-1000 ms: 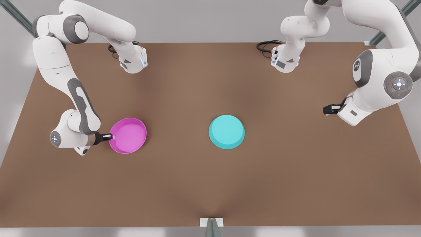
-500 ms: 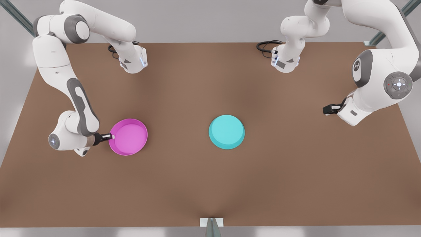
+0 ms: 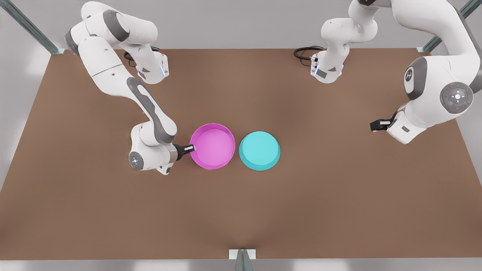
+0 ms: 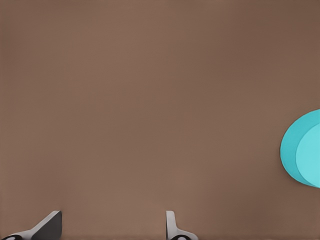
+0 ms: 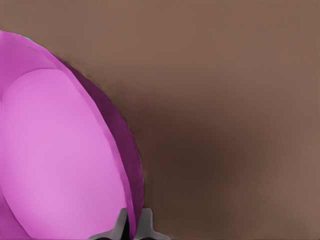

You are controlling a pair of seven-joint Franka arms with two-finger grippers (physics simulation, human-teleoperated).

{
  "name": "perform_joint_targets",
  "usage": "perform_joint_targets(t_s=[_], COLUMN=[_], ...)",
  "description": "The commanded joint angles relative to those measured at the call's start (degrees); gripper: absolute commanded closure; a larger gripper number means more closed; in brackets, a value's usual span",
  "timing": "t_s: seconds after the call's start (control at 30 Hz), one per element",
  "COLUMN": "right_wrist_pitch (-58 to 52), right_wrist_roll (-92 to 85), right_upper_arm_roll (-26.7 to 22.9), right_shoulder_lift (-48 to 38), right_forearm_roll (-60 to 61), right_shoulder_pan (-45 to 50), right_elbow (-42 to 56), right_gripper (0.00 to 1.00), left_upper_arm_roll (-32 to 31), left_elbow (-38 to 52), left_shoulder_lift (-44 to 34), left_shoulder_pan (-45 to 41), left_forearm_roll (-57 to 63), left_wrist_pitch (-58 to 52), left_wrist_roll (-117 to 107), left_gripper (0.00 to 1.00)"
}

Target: Flip the blue plate over with the left arm, and stack the pink plate on top of the blue plate with the right arm

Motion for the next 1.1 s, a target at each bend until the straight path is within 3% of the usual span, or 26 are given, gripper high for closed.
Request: perform_joint_targets(t_s=[0.0,0.13,0.3,0.8,0.83,0.9,1.07], right_wrist_pitch=[-0.02,-0.02,4.99,11.58,11.58,11.58,8.86], right_wrist_roll=[0.32,11.04,16.39,18.95,18.86,18.86,18.78], right_upper_arm_roll=[-0.04,-0.48,-0.48,-0.48,-0.57,-0.48,-0.48], right_shoulder_lift=[0.03,2.57,5.21,7.85,7.85,7.93,7.14], right_forearm_roll=[0.32,0.67,1.2,1.29,1.2,1.2,0.67], right_shoulder_pan=[0.72,9.68,13.99,17.34,17.34,17.34,16.72], right_elbow=[0.16,5.86,7.8,8.24,8.24,8.33,8.94], right_gripper=[0.79,0.79,0.79,0.79,0.37,0.03,0.0], left_upper_arm_roll=[-0.03,-0.03,0.06,0.06,0.06,0.06,0.06], left_elbow=[0.0,0.0,0.0,0.0,0.0,0.0,0.0], left_shoulder_lift=[0.0,0.0,0.0,0.0,0.0,0.0,0.0], left_shoulder_pan=[0.04,0.04,0.04,0.21,0.21,0.21,0.21], left_forearm_roll=[0.01,0.01,0.01,0.01,0.01,0.01,0.01], left_wrist_pitch=[0.09,0.09,0.09,0.18,0.09,0.09,0.09], left_wrist_roll=[0.0,0.09,0.09,0.18,0.18,0.18,0.18], left_gripper=[0.0,0.0,0.0,0.0,0.0,0.0,0.0])
